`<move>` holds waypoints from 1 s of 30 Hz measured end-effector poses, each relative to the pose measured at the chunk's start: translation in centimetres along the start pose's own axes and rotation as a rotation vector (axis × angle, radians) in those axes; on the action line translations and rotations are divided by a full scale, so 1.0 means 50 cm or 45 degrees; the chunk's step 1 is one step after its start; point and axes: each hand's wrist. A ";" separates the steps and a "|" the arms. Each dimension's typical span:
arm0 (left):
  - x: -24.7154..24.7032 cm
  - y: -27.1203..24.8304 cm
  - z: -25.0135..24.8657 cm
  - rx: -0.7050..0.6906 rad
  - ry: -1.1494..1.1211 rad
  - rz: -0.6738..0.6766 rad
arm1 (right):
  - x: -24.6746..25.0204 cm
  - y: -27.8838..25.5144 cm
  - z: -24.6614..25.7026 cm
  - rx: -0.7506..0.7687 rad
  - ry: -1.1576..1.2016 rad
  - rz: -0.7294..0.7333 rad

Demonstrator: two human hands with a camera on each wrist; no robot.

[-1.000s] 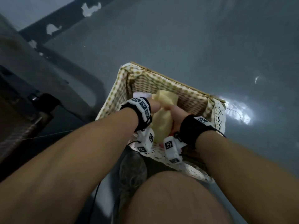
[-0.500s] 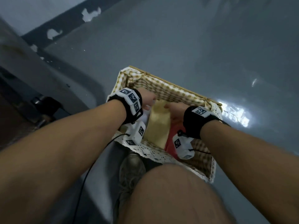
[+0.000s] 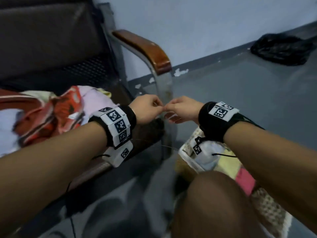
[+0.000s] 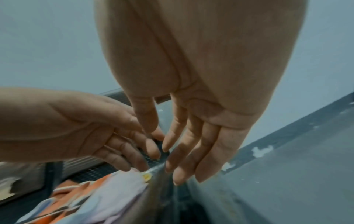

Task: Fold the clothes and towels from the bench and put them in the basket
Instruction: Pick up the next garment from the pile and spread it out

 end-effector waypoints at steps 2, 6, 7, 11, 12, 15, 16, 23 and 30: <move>0.040 -0.060 0.088 0.076 0.106 -0.092 | -0.088 0.021 0.050 0.062 -0.014 0.095; 0.088 -0.180 0.258 0.326 0.173 -0.155 | -0.272 0.070 0.131 0.161 -0.130 0.251; 0.092 -0.206 0.298 0.379 0.208 -0.150 | -0.316 0.081 0.144 0.165 -0.147 0.288; 0.091 -0.282 0.432 0.581 0.252 -0.166 | -0.463 0.124 0.160 0.263 -0.341 0.394; 0.087 -0.295 0.459 0.631 0.250 -0.159 | -0.489 0.135 0.156 0.310 -0.417 0.399; 0.065 -0.320 0.527 0.727 0.313 -0.065 | -0.539 0.170 0.129 0.392 -0.665 0.409; 0.055 -0.324 0.542 0.732 0.342 -0.012 | -0.549 0.182 0.116 0.403 -0.760 0.403; 0.036 -0.314 0.570 0.682 0.532 0.019 | -0.584 0.248 0.081 0.498 -0.841 0.178; 0.065 -0.303 0.576 0.719 0.381 -0.329 | -0.595 0.230 0.137 0.710 -0.193 0.066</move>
Point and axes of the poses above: each hand's wrist, its own y-axis towards the middle knuckle, its own x-axis out of the back of the hand, z = x × y, and after that the axes turned 13 degrees about y, right-handed
